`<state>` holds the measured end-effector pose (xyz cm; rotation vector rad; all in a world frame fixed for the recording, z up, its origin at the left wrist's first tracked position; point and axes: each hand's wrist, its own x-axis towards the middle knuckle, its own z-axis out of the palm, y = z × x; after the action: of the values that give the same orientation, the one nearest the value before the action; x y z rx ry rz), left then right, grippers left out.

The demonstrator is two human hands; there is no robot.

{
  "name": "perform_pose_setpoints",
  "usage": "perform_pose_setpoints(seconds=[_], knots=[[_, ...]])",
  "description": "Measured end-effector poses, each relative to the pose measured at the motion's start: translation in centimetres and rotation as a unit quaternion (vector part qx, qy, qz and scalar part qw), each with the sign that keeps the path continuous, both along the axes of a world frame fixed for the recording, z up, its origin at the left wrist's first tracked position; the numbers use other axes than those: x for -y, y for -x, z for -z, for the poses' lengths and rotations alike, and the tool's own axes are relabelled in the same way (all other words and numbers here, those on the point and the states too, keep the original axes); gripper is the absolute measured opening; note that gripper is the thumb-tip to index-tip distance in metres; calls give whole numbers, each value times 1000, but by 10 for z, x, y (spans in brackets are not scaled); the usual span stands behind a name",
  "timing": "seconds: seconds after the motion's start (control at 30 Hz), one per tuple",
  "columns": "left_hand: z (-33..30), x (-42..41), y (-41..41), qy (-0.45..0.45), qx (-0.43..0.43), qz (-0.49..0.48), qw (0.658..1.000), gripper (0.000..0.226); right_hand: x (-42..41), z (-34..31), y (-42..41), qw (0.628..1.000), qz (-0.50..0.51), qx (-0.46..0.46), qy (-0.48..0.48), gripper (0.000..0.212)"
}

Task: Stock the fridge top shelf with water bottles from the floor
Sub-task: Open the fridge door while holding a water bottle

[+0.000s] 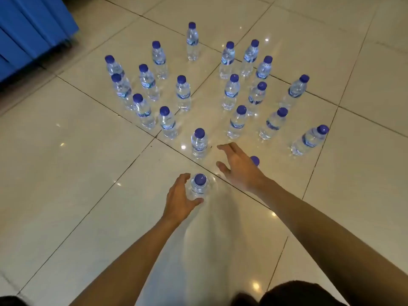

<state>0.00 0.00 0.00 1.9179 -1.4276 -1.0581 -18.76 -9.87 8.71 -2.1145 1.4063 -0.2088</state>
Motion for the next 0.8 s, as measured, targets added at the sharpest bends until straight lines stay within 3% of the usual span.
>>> perform_pose_setpoints(seconds=[0.1, 0.23, 0.47, 0.6, 0.8], knots=[[4, 7, 15, 35, -57, -6, 998, 67, 4, 14, -2, 1000, 7, -8, 22, 49], [9, 12, 26, 64, -61, -50, 995, 54, 5, 23, -6, 999, 16, -20, 20, 48], [-3, 8, -1, 63, -55, -77, 994, 57, 4, 11, -12, 1000, 17, -10, 13, 55], [-56, 2, -24, 89, -43, -111, 989, 53, -3, -29, -15, 999, 40, -2, -18, 59], [-211, -8, -49, 102, -35, -168, 980, 52, -22, -163, -24, 998, 34, -18, -40, 60]])
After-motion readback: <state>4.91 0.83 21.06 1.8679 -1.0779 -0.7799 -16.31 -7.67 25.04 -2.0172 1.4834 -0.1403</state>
